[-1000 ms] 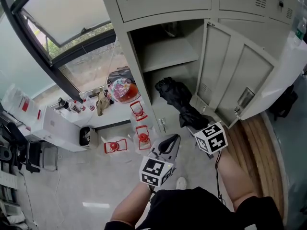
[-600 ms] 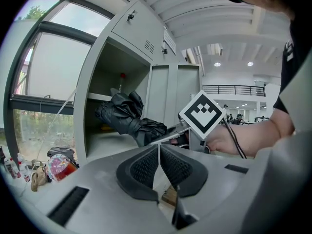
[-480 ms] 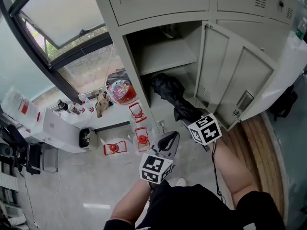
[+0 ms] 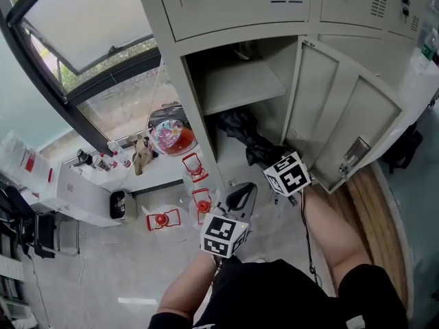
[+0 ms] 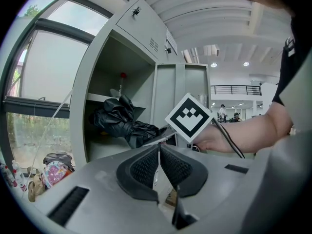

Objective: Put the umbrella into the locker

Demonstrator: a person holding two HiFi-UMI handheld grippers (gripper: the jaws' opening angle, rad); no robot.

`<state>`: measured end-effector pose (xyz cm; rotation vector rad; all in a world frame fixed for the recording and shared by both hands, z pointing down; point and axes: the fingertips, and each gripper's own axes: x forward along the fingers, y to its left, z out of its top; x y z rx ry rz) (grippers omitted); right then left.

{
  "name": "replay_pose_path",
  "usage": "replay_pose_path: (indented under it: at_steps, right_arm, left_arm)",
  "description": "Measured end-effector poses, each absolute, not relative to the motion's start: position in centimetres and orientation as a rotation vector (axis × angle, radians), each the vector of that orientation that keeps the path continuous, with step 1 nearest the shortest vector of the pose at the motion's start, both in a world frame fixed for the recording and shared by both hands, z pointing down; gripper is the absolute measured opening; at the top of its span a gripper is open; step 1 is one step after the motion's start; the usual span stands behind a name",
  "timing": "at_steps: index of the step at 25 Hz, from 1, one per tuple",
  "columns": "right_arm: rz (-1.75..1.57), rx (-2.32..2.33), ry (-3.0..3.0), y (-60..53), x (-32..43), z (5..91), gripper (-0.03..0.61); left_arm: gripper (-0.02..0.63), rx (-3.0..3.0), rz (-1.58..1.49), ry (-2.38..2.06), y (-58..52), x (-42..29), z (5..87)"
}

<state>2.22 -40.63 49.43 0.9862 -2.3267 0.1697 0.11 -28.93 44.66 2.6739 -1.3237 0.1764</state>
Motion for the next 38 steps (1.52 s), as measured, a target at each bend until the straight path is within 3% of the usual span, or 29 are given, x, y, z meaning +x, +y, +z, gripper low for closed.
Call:
replay_pose_path:
  at_steps: [38]
  right_arm:
    - [0.096, 0.939, -2.087, -54.8, -3.4, 55.0, 0.229]
  left_arm:
    - [0.02, 2.671, 0.282, -1.242, -37.0, -3.3, 46.6]
